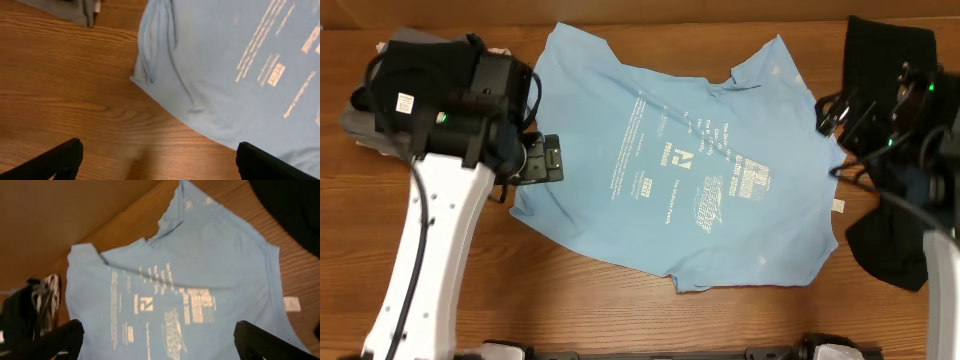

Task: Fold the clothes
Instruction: 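Grasp the T-shirt's left side edge with the left gripper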

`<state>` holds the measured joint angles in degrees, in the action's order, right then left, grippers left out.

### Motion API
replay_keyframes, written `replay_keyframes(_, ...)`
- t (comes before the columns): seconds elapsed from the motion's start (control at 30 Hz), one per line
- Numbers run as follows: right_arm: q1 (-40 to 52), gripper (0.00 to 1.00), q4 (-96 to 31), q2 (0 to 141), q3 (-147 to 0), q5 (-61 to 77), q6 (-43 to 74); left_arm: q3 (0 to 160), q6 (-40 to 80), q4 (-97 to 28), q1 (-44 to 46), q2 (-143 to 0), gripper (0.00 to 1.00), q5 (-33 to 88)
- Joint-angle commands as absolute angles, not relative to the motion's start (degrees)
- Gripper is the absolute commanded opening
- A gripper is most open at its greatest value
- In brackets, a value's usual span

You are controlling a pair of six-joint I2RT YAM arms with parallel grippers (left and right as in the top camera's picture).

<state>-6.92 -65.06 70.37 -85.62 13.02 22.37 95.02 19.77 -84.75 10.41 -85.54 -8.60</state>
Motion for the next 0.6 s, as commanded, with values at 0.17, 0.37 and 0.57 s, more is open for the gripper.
replay_keyframes(0.17, -1.1, 1.0, -68.0, 69.2, -85.9, 12.5, 20.8, 72.3, 26.0, -70.1, 5.7, -70.3, 1.0, -15.7)
replay_keyframes(0.37, -0.3, 1.0, -67.9, 69.2, -85.9, 16.4, 20.8, 57.9, 17.6, -53.8, 1.3, -72.4, 1.0, -15.4)
replay_keyframes(0.57, -0.3, 1.0, -68.9, 69.3, -85.8, 17.1, 20.8, 52.7, 16.7, -43.3, 0.3, -81.4, 0.98, -15.0)
